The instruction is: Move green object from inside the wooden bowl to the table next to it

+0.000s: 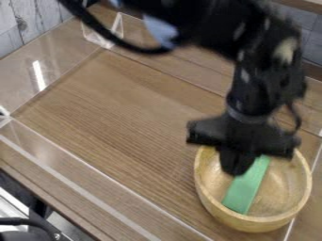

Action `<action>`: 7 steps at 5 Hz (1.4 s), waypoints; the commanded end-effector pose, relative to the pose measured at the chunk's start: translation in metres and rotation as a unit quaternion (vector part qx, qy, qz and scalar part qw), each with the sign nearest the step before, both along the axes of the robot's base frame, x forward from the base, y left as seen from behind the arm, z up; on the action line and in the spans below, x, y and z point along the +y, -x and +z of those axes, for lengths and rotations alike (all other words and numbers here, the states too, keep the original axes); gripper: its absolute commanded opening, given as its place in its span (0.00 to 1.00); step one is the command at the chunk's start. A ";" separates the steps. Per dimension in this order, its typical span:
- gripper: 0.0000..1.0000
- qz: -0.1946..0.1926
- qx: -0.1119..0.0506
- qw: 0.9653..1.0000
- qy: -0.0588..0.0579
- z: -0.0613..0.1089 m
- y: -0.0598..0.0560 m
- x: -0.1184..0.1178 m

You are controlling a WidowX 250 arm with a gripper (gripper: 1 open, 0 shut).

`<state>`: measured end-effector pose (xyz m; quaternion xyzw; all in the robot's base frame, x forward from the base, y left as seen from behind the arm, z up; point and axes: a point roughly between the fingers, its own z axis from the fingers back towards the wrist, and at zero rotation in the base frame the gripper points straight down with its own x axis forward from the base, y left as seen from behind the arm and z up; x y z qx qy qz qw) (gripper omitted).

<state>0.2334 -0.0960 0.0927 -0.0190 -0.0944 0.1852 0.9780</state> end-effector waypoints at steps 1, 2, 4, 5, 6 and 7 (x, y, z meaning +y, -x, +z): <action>0.00 0.036 -0.042 0.998 0.033 0.048 -0.021 0.006; 0.00 0.025 -0.043 0.998 0.040 0.051 -0.029 0.002; 1.00 -0.014 -0.029 0.999 0.033 0.038 -0.030 -0.008; 1.00 -0.036 -0.021 0.999 0.030 0.030 -0.025 -0.007; 1.00 -0.056 -0.011 0.998 0.027 0.023 -0.020 -0.005; 1.00 -0.069 -0.003 0.997 0.025 0.007 -0.016 -0.004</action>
